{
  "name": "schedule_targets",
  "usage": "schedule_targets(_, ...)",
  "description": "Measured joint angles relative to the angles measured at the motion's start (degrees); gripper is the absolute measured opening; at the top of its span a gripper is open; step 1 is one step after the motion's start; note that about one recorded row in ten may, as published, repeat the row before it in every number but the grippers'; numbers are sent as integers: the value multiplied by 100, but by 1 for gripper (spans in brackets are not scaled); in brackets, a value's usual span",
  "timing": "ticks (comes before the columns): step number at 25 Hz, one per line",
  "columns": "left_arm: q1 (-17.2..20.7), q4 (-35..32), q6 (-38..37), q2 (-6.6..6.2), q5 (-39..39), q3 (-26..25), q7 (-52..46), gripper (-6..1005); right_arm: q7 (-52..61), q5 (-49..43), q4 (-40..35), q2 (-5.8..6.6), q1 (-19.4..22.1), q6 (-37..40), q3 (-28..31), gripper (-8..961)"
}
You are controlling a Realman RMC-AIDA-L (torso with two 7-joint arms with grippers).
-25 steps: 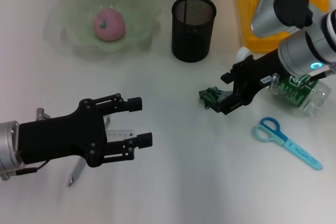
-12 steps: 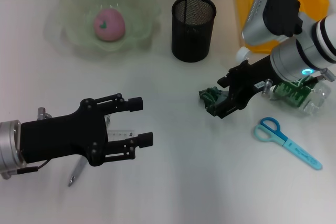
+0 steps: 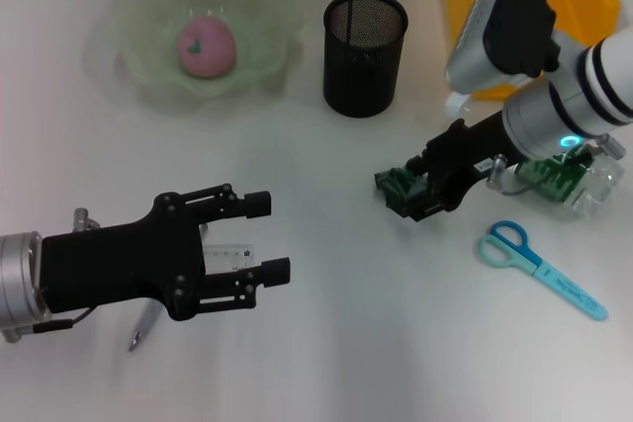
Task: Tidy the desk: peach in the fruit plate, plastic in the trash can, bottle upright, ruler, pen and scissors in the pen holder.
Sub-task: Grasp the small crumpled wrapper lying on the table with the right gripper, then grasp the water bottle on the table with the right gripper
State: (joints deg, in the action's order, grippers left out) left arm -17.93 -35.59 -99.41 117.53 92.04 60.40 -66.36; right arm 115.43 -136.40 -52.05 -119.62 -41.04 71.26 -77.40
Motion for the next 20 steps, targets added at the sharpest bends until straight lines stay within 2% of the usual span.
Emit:
schedule_targets(4, -5, 0, 6, 13, 5, -2, 2, 757, 1, 0, 2, 0, 0, -43, -76, 695)
schedule_targets(10, 5, 0, 5, 16, 8, -10, 3, 757, -16, 0, -23, 0, 35, -91, -78, 458)
schedule_targets(13, 26, 0, 12, 15, 8, -11, 14, 757, -22, 8, -34, -2, 62, -142, -95, 270)
schedule_targets(20, 27, 0, 29, 15, 8, -11, 18, 758, -47, 186, -88, -6, 164, -259, -230, 175)
